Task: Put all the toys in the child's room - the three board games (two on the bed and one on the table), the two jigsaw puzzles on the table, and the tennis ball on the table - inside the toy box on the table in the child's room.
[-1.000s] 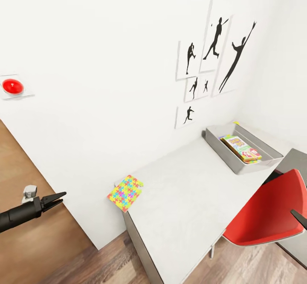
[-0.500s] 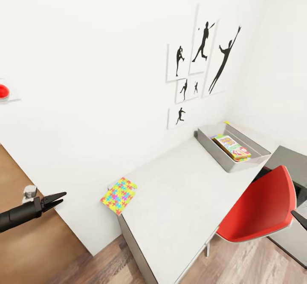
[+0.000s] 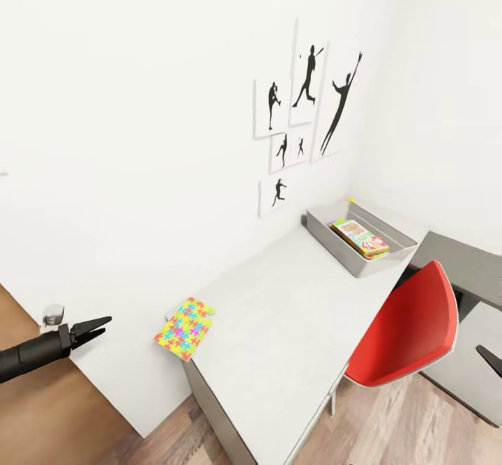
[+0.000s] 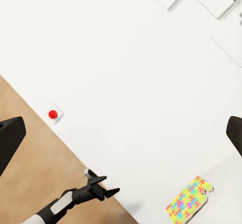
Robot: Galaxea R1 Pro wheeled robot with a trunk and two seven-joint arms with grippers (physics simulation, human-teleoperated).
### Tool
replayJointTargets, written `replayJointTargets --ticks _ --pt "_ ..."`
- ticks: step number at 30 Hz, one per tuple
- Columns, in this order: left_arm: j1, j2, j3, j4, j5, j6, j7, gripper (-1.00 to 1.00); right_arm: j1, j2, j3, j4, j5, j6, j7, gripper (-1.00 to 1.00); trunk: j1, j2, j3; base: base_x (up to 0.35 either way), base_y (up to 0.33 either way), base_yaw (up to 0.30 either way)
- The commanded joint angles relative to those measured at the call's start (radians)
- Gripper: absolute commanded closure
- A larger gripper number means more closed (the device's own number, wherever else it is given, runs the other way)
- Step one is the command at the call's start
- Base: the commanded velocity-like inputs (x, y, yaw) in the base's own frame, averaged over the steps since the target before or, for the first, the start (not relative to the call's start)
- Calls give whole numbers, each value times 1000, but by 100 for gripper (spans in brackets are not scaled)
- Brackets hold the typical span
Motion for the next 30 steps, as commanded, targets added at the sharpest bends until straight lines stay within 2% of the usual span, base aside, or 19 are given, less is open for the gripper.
replayJointTargets --ticks 1,7,24,26,28,30 --pt "-1 0 0 0 2 5 -2 -100 0 0 0 1 -3 11 0 -100 1 -2 0 0 29 -200" --pt "-1 0 0 0 1 6 -2 -100 0 -1 0 14 -3 10 -1 -100 1 -2 6 -98 6 -170" --pt "-1 -4 -3 0 1 7 0 -100 0 -1 1 19 -3 10 -5 -100 1 -2 12 -78 -2 -48" --pt "-1 -5 -17 1 2 7 4 -100 0 -1 1 18 -3 10 -5 -100 1 -2 14 -28 0 -174" --pt "-1 -7 -56 2 2 7 8 -100 0 -1 0 19 -3 10 -6 -100 1 -2 16 -11 0 -178" --pt "-1 -9 -80 4 3 7 10 -100 0 -2 0 19 -3 10 -6 -100 1 -2 18 -6 0 -135"
